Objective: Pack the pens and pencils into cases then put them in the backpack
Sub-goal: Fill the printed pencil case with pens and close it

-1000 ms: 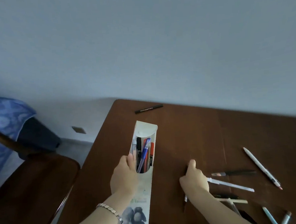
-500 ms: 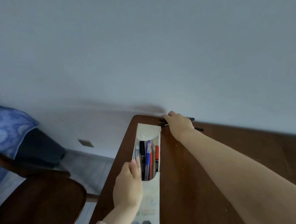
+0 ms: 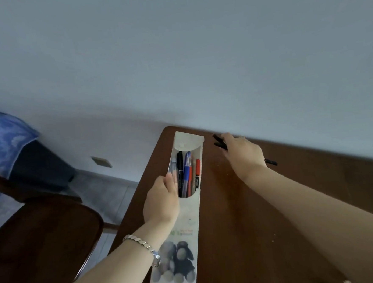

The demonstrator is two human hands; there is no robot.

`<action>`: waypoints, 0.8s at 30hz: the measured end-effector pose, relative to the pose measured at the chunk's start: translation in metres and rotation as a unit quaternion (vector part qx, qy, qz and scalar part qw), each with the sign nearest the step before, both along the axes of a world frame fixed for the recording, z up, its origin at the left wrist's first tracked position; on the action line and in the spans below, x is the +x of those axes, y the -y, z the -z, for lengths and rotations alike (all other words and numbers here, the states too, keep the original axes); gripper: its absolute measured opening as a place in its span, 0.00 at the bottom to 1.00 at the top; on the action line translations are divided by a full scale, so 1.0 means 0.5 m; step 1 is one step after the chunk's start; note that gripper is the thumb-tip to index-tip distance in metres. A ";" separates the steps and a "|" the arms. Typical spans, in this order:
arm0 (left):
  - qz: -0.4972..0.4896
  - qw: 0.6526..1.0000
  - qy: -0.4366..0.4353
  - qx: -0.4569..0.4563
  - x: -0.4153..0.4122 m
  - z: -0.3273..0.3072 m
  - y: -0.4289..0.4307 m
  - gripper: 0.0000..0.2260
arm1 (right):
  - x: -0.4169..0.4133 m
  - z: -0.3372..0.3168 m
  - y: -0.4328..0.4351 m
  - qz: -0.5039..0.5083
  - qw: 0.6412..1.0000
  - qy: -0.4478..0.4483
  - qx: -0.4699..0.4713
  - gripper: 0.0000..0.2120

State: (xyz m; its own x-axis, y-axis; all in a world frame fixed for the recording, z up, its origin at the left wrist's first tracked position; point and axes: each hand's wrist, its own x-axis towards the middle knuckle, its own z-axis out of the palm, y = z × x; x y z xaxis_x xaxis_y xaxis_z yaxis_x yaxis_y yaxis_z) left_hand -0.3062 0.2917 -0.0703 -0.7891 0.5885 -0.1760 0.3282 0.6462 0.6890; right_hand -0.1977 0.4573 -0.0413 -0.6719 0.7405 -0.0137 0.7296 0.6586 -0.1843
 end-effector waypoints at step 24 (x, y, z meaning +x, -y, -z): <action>0.189 0.977 0.094 0.035 0.593 -0.264 0.337 0.17 | 0.670 -0.352 0.537 0.355 0.692 -0.430 -0.458 0.20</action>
